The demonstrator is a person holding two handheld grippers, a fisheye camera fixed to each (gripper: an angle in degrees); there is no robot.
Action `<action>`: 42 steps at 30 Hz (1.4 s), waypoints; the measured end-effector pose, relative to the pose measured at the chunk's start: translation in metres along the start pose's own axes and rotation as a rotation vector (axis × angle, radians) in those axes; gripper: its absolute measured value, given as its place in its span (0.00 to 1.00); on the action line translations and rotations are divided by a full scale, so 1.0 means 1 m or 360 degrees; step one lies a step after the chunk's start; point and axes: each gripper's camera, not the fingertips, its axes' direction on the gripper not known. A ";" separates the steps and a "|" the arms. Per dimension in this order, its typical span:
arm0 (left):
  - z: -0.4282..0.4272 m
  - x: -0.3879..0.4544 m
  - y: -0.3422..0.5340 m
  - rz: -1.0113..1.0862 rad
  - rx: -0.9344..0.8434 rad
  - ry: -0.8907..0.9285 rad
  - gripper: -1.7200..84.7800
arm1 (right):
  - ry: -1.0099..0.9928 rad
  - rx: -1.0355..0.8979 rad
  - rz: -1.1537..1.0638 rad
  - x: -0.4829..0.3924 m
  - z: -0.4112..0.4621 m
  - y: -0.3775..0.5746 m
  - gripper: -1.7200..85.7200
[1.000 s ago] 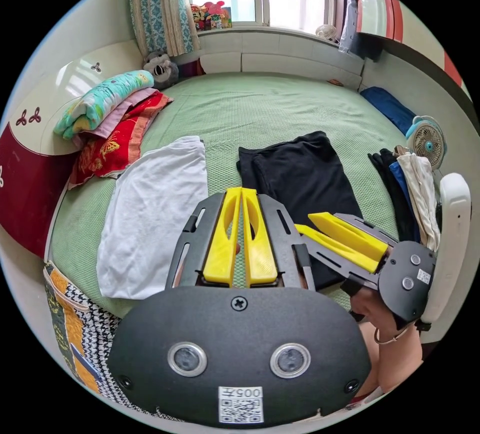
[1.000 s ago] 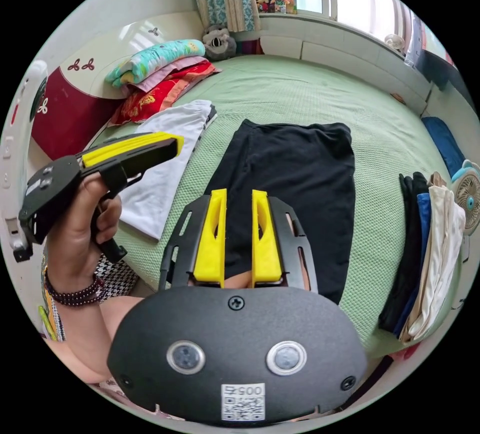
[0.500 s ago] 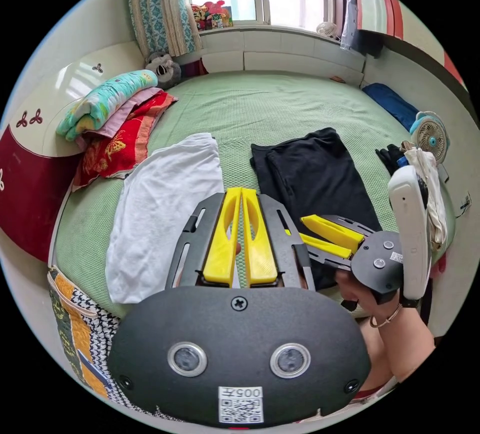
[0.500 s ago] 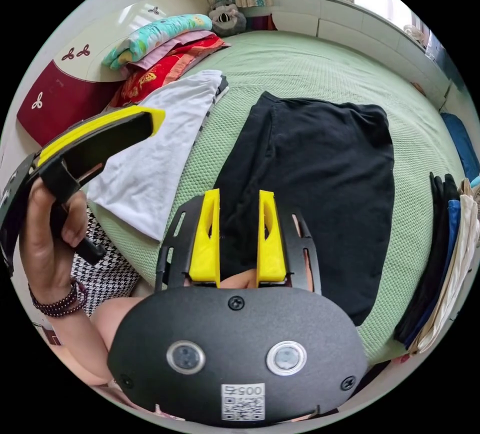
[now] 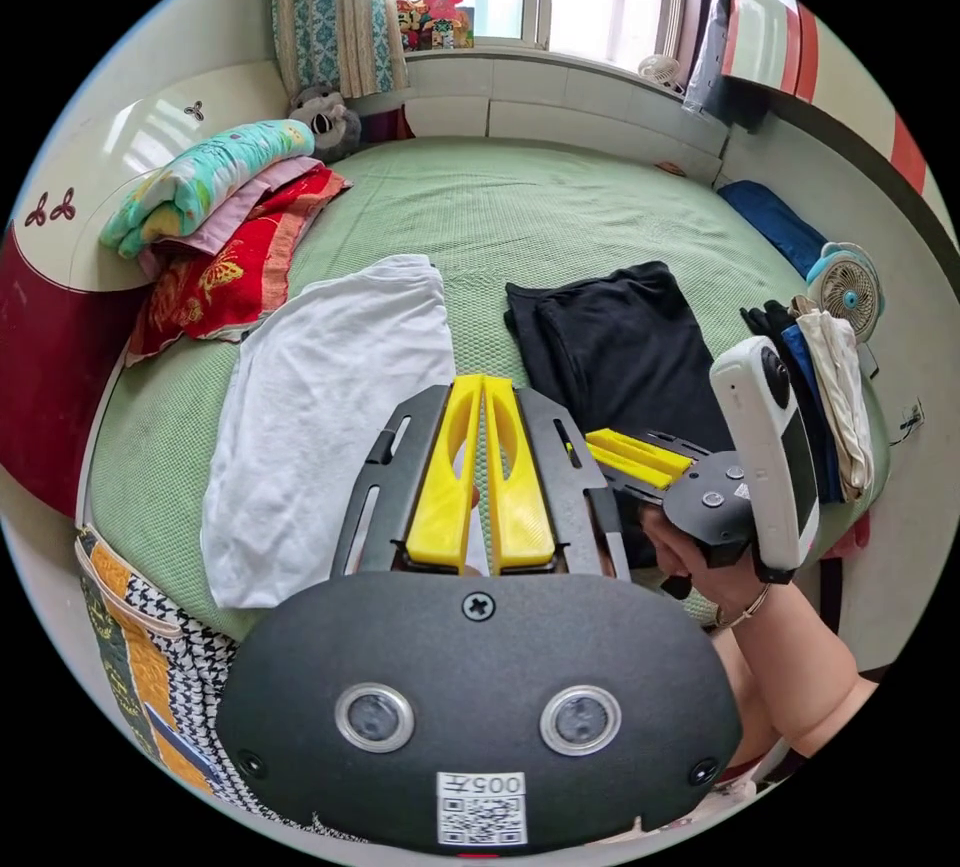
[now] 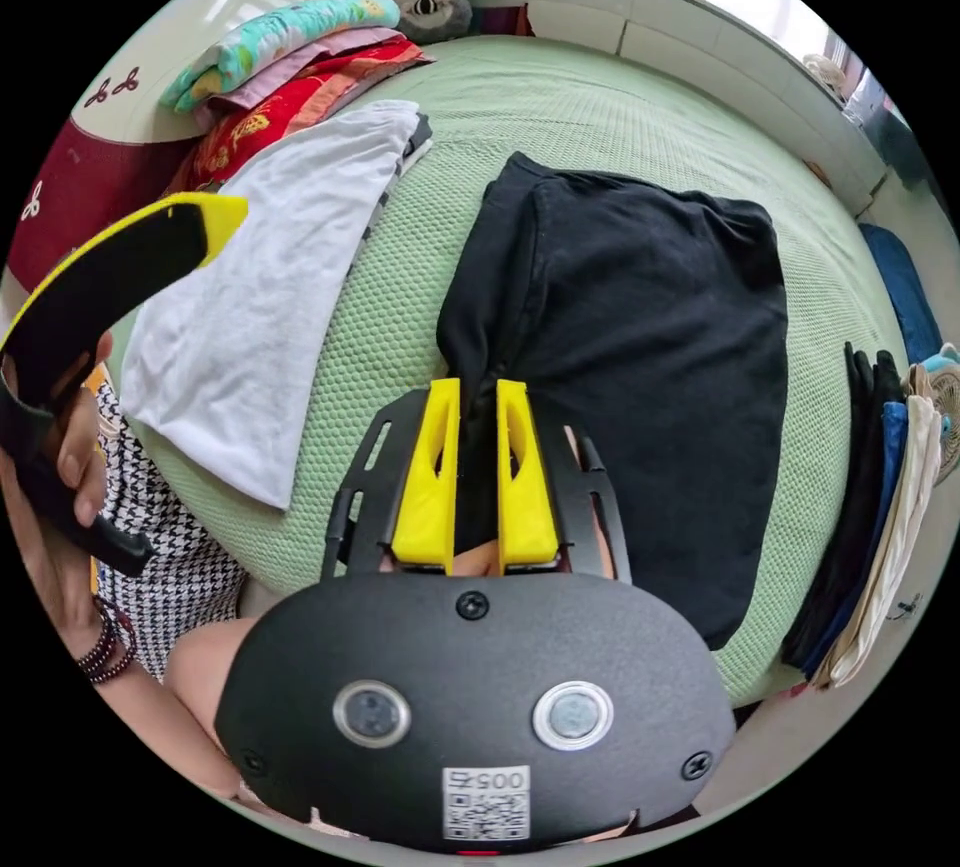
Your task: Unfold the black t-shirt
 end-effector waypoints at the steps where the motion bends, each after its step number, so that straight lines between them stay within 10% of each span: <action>1: 0.000 0.000 -0.001 0.0002 -0.0001 -0.0001 0.02 | -0.0055 0.0003 0.0032 0.007 -0.001 0.002 0.08; 17: 0.017 -0.003 -0.027 0.0031 -0.0106 0.0070 0.02 | -0.0253 0.0167 0.0205 0.058 -0.036 0.060 0.01; 42: 0.120 0.028 -0.081 0.0169 -0.0391 0.0451 0.18 | 0.0417 0.0779 0.0990 0.129 -0.159 0.246 0.01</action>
